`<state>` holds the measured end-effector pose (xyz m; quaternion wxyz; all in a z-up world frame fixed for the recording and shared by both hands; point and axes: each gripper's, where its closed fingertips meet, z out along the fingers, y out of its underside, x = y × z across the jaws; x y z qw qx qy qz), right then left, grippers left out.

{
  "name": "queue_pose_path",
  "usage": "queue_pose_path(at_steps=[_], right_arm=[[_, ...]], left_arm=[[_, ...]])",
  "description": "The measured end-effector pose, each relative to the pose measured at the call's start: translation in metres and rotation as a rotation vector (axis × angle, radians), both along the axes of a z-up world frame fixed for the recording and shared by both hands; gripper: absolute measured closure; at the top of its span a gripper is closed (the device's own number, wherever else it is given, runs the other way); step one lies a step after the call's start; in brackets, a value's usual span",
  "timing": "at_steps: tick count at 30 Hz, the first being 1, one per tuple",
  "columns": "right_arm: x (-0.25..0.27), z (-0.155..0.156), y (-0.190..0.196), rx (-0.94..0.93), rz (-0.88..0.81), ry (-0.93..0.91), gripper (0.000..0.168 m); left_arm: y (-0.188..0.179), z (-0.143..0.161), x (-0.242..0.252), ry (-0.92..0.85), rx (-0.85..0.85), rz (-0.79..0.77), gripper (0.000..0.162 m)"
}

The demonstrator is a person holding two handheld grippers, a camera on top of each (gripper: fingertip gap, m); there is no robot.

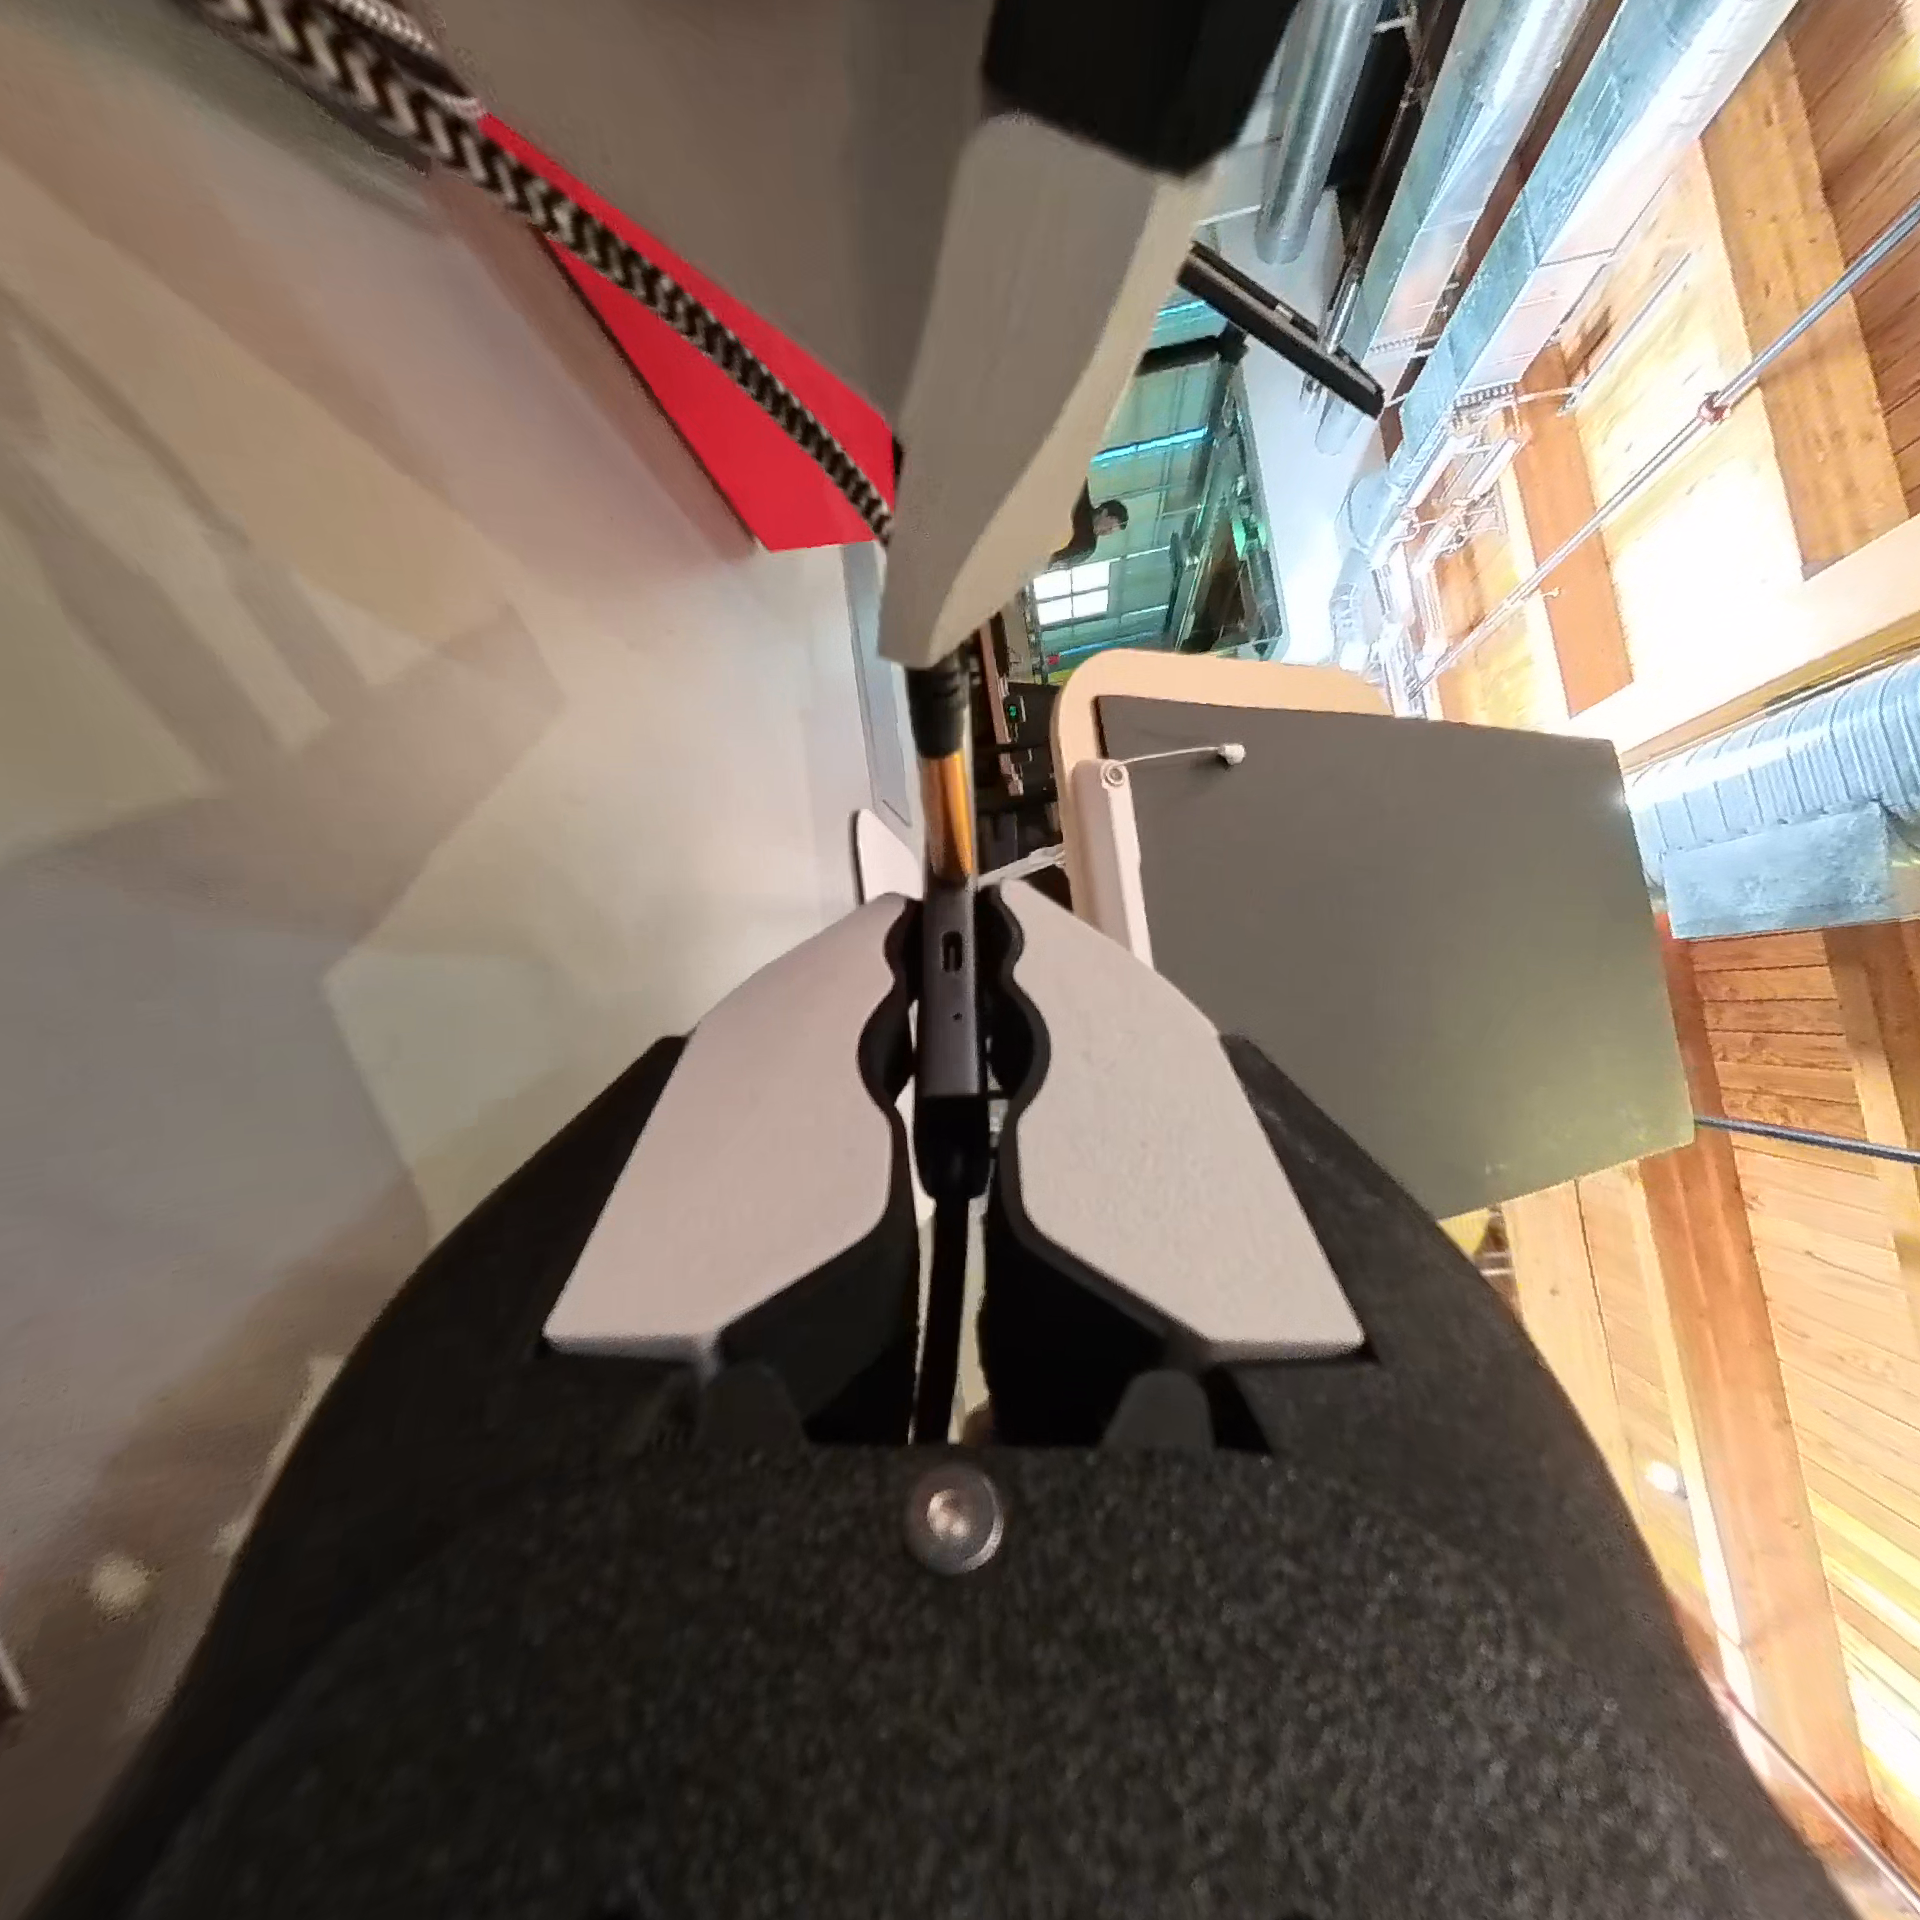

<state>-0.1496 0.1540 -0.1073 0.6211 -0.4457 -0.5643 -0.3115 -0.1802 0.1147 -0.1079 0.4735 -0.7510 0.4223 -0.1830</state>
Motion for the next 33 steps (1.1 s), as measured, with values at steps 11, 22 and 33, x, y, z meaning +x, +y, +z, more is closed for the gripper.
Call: queue_pose_path(at_steps=[11, 22, 33], right_arm=[[-0.004, 0.002, -0.002, -0.004, 0.015, 0.026, 0.159], [0.016, 0.067, -0.003, -0.032, -0.072, 0.104, 0.158], [0.181, 0.332, 0.000, 0.178, -0.434, 0.059, 0.159]], left_arm=[[-0.001, 0.005, -0.003, -0.058, -0.049, -0.043, 0.159], [-0.116, 0.020, -0.083, -0.261, -0.143, -0.048, 0.150], [-0.147, -0.041, -0.119, -0.053, -0.174, 0.054, 0.151]])
